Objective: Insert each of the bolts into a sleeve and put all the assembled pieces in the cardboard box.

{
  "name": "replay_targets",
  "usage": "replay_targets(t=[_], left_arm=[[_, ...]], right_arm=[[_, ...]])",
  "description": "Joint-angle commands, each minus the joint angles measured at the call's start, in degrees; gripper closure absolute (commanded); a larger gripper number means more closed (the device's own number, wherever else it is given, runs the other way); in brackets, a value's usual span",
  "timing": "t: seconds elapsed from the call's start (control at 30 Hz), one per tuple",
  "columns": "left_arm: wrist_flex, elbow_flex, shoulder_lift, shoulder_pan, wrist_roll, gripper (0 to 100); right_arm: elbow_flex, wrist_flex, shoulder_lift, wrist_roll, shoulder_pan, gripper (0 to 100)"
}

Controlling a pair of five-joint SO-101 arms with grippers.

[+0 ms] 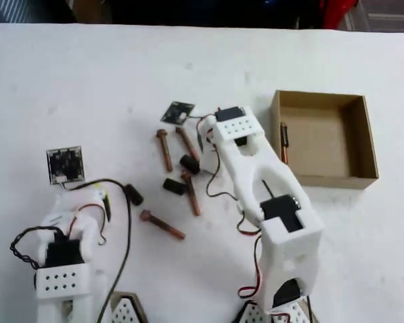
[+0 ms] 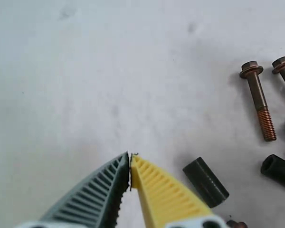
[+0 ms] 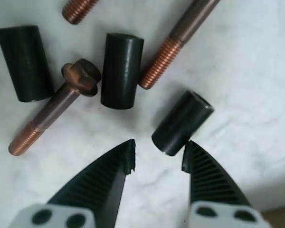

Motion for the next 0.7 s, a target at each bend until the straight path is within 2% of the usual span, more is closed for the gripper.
replay_targets(t=[0.0, 0.2, 0.37, 0.53, 0.67], left_arm=[[-0.4, -0.4, -0.9, -0.2, -0.5, 96], [-0.4, -0.4, -0.9, -0.2, -0.5, 96], [-0.4, -0.4, -0.9, -0.2, -0.5, 96], [-0.4, -0.4, -0.9, -0.2, -0.5, 96], [-0.4, -0.4, -0.9, -0.2, -0.5, 95]], right_arm=[[-4.0, 0.3, 0.6, 0.4, 0.0, 85.4], [-8.0, 0.7, 4.0, 0.4, 0.1, 91.1], [-11.1, 0.9, 7.3, -3.3, 0.0, 90.9], [-14.6, 1.2, 10.5, -6.7, 0.0, 85.8], [-15.6, 1.0, 11.2, -7.3, 0.0, 85.8]])
